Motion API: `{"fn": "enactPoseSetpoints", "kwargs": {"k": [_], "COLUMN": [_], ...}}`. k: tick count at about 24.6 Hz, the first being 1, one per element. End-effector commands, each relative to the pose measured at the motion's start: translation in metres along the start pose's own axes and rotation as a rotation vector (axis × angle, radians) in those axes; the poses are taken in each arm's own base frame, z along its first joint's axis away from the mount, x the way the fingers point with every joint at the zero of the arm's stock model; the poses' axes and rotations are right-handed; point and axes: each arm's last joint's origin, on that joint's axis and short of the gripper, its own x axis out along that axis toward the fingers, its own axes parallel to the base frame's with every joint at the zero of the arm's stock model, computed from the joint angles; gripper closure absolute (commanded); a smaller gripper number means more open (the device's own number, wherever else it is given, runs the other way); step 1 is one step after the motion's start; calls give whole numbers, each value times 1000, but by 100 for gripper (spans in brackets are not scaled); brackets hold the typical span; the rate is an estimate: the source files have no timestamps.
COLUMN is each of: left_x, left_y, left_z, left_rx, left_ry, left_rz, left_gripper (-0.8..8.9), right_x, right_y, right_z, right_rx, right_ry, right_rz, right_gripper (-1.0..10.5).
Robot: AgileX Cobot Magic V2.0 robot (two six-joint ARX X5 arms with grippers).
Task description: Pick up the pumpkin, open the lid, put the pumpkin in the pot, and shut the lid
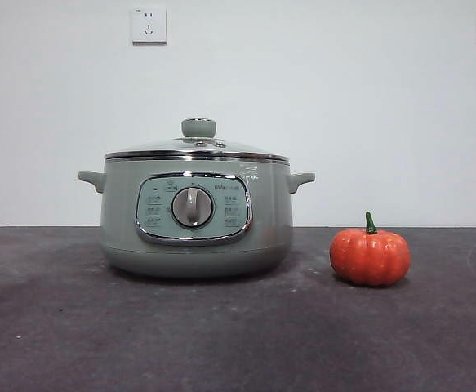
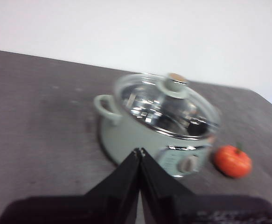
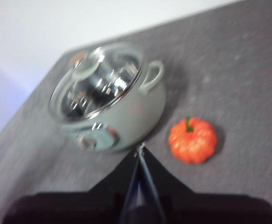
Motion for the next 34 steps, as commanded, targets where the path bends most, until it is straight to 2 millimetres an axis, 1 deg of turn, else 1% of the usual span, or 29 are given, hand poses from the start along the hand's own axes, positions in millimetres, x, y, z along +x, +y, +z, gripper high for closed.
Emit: {"fn": "enactPoseSetpoints", "kwargs": {"k": [1, 6, 9, 12, 15, 17, 18, 19, 20, 21, 22, 29, 32, 34], "left_x": [4, 11, 14, 17, 20, 20, 20, 20, 20, 20, 20, 20, 20, 20], "left_y": [-4, -10, -12, -13, -13, -13, -13, -13, -13, -13, -13, -13, -13, -13], "left_z": [17, 46, 57, 61, 61, 61, 61, 61, 61, 61, 61, 61, 61, 61], "left_rx": [62, 114, 122, 121, 109, 106, 106, 104, 104, 104, 104, 104, 104, 104], "left_ry": [54, 175, 245, 303, 337, 342, 343, 343, 342, 343, 343, 342, 342, 343], "left_rz": [-65, -153, -196, -235, -240, -240, -235, -234, -233, -234, -234, -234, -234, -234], "left_gripper": [822, 822, 822, 822, 821, 799, 670, 418, 169, 53, 53, 54, 54, 54], "right_x": [-4, -7, -10, -11, -10, -10, -10, -10, -10, -10, -9, 1, 16, 34], "right_y": [7, 16, 21, 23, 24, 24, 24, 24, 23, 23, 23, 19, 13, 7], "right_z": [13, 27, 31, 32, 32, 32, 32, 32, 33, 33, 33, 36, 41, 45], "right_rx": [-107, -156, -171, -177, -178, -176, -175, -175, -173, -164, -157, -145, -149, -160], "right_ry": [79, 220, 282, 307, 308, 308, 308, 308, 304, 300, 299, 325, 323, 343], "right_rz": [36, 71, 86, 94, 93, 93, 93, 93, 92, 91, 89, 90, 62, 23], "right_gripper": [958, 958, 958, 958, 957, 931, 847, 675, 457, 275, 217, 223, 223, 223]}}
